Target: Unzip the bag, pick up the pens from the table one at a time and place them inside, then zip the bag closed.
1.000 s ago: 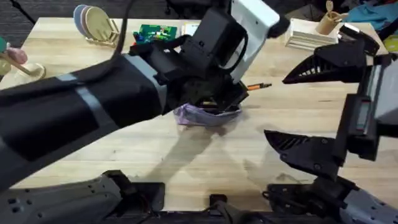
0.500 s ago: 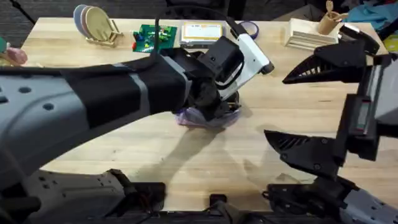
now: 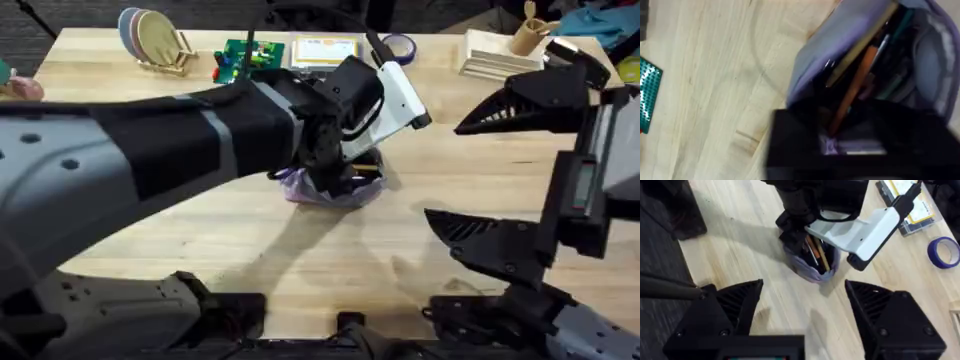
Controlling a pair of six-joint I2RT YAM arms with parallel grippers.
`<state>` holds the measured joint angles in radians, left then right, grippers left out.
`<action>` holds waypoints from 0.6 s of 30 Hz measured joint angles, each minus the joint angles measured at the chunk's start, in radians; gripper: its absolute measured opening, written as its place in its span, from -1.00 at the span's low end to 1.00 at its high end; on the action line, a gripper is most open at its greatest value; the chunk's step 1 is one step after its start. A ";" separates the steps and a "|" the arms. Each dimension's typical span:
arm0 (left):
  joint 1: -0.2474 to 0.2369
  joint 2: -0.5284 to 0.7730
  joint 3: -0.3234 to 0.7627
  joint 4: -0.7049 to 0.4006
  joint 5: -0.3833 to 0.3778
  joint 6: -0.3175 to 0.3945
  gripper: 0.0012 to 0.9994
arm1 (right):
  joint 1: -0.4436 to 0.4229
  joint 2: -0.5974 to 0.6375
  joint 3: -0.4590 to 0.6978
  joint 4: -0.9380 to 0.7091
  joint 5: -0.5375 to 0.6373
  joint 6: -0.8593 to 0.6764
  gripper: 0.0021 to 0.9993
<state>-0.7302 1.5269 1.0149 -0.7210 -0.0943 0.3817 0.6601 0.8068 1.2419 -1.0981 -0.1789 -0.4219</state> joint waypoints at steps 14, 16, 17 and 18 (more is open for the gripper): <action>0.002 -0.002 0.002 0.019 0.013 0.001 0.99 | 0.000 0.000 0.000 0.000 0.000 0.000 1.00; 0.002 -0.008 0.002 0.019 0.016 0.001 0.99 | 0.000 0.000 0.000 0.000 0.000 0.000 1.00; 0.004 -0.018 0.002 0.019 0.020 0.001 0.99 | 0.000 0.000 0.000 0.000 0.000 0.000 1.00; 0.007 -0.030 0.002 0.018 0.025 0.001 0.99 | 0.000 0.000 0.000 0.000 0.000 0.000 1.00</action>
<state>-0.7234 1.4968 1.0164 -0.7027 -0.0689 0.3828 0.6601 0.8066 1.2419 -1.0981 -0.1791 -0.4219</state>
